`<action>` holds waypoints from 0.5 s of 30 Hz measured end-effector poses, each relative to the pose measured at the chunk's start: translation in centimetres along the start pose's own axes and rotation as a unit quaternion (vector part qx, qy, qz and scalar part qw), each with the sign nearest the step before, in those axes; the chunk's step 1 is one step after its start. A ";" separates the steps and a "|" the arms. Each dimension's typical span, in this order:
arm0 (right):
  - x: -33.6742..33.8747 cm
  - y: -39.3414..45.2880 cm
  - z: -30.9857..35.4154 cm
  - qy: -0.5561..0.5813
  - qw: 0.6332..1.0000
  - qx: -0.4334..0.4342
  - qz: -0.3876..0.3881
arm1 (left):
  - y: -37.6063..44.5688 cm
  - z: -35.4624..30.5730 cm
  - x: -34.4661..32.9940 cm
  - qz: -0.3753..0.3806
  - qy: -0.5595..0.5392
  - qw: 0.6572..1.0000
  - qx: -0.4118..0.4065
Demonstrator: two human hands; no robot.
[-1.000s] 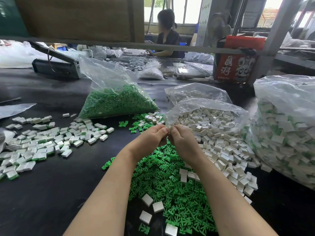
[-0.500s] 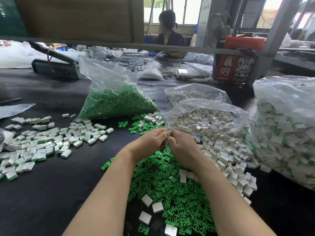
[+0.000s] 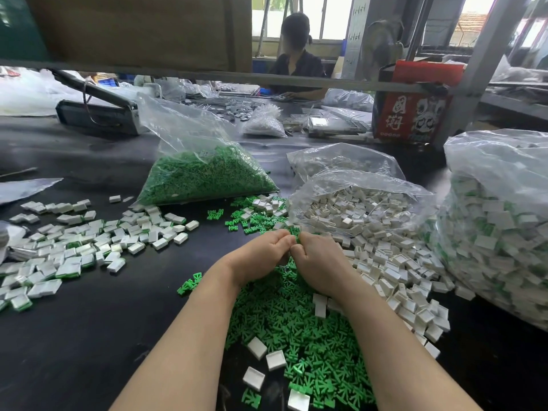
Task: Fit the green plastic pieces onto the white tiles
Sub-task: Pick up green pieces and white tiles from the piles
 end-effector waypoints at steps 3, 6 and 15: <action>0.0 0.1 -0.1 0.012 1.000 -0.003 0.000 | 0.3 0.1 -0.3 -0.002 -0.020 1.000 -0.008; 0.1 0.1 -0.2 0.011 1.000 -0.001 0.002 | 0.3 0.2 -0.3 0.000 0.000 1.000 -0.012; -0.1 0.3 -0.4 -0.001 1.000 -0.007 0.005 | 0.4 0.5 -0.3 -0.002 0.039 0.999 -0.018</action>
Point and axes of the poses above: each hand's wrist, its own y-axis towards the middle knuckle, its own x-axis out of the back of the hand, z = x × y, the point moved 1 cm from there along y, towards the middle knuckle, and after that the axes turned 15 degrees about z, right-handed, at the moved point
